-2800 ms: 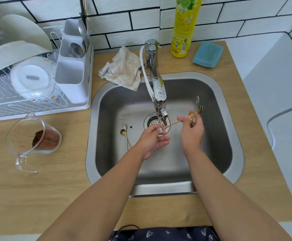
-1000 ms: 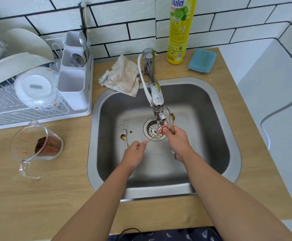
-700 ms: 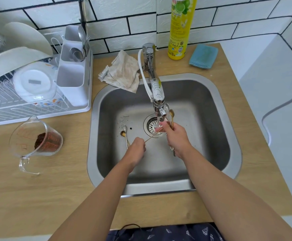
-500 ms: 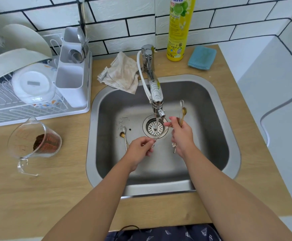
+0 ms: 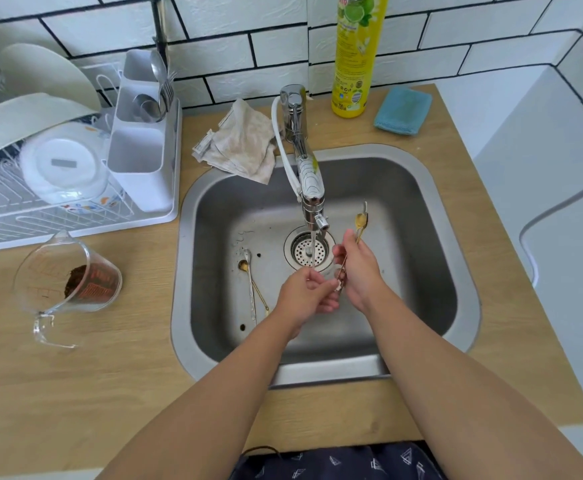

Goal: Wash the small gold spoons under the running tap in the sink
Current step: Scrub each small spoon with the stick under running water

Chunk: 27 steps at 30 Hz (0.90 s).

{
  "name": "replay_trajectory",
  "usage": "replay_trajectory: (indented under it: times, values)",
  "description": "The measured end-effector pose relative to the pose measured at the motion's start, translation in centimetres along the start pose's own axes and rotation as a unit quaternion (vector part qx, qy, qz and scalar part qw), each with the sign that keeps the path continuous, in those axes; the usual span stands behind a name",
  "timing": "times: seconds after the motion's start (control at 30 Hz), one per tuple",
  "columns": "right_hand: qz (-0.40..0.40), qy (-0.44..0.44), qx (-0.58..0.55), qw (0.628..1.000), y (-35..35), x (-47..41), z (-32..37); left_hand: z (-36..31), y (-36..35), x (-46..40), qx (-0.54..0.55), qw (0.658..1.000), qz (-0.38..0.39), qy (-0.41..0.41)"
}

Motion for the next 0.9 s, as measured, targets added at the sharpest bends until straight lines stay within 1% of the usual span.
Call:
replay_trajectory:
  times: [0.1,0.17,0.2,0.23,0.27,0.3,0.33,0.37,0.4,0.43,0.47,0.53,0.63,0.77,0.83,0.9]
  values:
    - [0.010,0.007,-0.021,1.000,-0.2,-0.1,-0.1,-0.6,0.3,0.4,-0.058,0.998,-0.005,-0.018]
    - [0.007,0.012,-0.042,0.999,0.0,-0.1,0.0,-1.2,1.0,0.4,-0.115,0.993,0.003,-0.020]
    - [0.005,0.009,-0.061,0.998,0.1,-0.1,0.0,-1.6,2.1,0.4,-0.159,0.987,-0.010,-0.018]
    - [0.005,0.004,-0.084,0.996,0.1,-0.1,-0.1,-2.1,3.6,0.5,-0.223,0.974,-0.043,-0.021]
    - [0.005,0.000,-0.106,0.994,0.1,-0.1,-0.1,-2.8,5.5,0.6,-0.303,0.948,-0.091,-0.025]
    - [0.005,-0.002,-0.125,0.992,0.0,-0.1,-0.1,-3.4,7.4,1.0,-0.377,0.914,-0.145,-0.028]
    - [0.007,-0.003,-0.139,0.990,-0.1,0.0,0.0,-3.6,9.2,1.3,-0.429,0.883,-0.190,-0.023]
    - [0.009,-0.003,-0.150,0.989,-0.2,-0.1,0.0,-3.3,10.5,1.5,-0.463,0.860,-0.215,-0.008]
    - [0.012,-0.004,-0.160,0.987,-0.2,-0.1,0.0,-2.6,11.4,1.5,-0.484,0.846,-0.224,0.023]
    - [0.013,-0.007,-0.169,0.986,-0.2,-0.1,-0.1,-1.7,12.1,1.5,-0.492,0.839,-0.224,0.059]
    - [0.015,-0.012,-0.178,0.984,-0.2,0.0,-0.2,-0.9,12.5,1.5,-0.494,0.836,-0.222,0.089]
    - [0.021,-0.024,-0.186,0.982,-0.1,0.0,-0.4,-0.2,12.6,1.4,-0.503,0.830,-0.212,0.115]
    - [0.036,-0.038,-0.151,0.987,-0.2,-0.1,-0.5,0.0,12.8,1.3,-0.497,0.834,-0.209,0.120]
    - [0.052,-0.042,-0.118,0.991,-0.5,-0.4,-0.6,0.2,13.2,1.9,-0.468,0.841,-0.237,0.134]
    - [0.047,-0.042,-0.117,0.991,-0.3,-0.4,-0.7,-0.5,12.4,1.6,-0.479,0.842,-0.229,0.097]
    - [0.034,-0.039,-0.112,0.992,0.0,-0.4,-0.7,-1.6,11.0,1.2,-0.465,0.861,-0.204,0.026]
Point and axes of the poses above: each hand's wrist, its own x-axis away from the middle knuckle, its own y-axis out of the back of the hand, z = x × y, the point moved 10 cm from there along -x, towards the middle knuckle, and after that the axes turned 9 degrees about z, right-handed, at the moved point
